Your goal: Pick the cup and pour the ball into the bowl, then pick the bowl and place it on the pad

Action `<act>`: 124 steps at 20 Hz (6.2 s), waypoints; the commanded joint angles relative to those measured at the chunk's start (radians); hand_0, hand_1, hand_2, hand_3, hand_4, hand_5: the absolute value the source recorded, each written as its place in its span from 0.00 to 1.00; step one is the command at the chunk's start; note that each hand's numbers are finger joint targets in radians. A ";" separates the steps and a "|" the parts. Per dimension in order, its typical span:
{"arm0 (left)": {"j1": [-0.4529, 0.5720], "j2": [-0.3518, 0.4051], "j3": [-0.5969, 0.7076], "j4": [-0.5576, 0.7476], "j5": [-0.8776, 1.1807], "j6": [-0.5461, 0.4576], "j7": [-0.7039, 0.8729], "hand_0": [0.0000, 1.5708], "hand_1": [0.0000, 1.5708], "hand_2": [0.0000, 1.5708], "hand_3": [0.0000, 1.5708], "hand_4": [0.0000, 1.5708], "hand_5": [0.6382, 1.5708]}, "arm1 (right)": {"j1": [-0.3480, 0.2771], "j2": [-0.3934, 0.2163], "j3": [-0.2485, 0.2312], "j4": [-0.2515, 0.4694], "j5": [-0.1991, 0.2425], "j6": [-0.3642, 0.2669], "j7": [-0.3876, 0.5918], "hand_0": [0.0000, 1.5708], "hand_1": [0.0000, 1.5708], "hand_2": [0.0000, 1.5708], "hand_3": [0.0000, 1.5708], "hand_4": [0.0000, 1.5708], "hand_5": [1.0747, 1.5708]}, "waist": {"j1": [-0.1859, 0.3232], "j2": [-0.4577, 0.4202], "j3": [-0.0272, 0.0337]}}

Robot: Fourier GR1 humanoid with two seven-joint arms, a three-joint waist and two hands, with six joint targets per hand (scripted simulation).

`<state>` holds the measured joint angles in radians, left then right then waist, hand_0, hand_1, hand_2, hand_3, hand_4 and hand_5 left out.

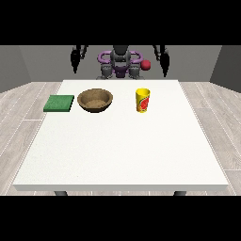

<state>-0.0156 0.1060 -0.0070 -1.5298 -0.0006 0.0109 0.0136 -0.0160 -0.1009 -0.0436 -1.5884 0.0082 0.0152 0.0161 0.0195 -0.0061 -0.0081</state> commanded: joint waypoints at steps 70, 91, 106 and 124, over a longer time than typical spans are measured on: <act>-0.545 0.125 0.222 0.769 -0.195 0.563 -0.675 0.84 0.84 1.00 1.00 0.66 0.97 | -0.456 -0.249 -0.235 0.295 -0.282 0.293 -0.248 0.00 0.00 0.00 0.24 0.00 1.00 | -0.297 0.363 0.0097; -0.840 -0.103 -0.446 0.901 -1.165 0.633 0.426 0.73 0.73 1.00 1.00 0.50 0.99 | -0.458 -0.273 -0.256 0.757 -0.229 0.359 -0.337 0.00 0.00 0.10 0.13 0.45 0.94 | -0.215 0.020 0.0117; -1.146 -0.106 -0.856 0.943 -1.509 -0.047 0.389 0.99 0.99 1.00 1.00 0.78 0.87 | -0.461 -0.317 -0.283 0.888 -0.214 0.366 -0.374 0.00 0.00 0.03 0.16 0.48 0.92 | -0.146 -0.038 0.0118; -0.943 -0.087 -0.421 0.662 -1.214 0.208 0.448 0.00 0.00 1.00 1.00 0.53 1.00 | -0.397 -0.308 -0.319 0.896 -0.240 0.332 -0.402 0.00 0.00 0.10 0.15 0.47 0.96 | 0.013 -0.020 0.0023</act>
<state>-1.0330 0.0076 -0.5771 -0.8052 -1.3349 0.0944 0.4225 -0.4283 -0.4174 -0.3513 -0.6935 -0.2192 0.3555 -0.3905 -0.0110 -0.0404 -0.0039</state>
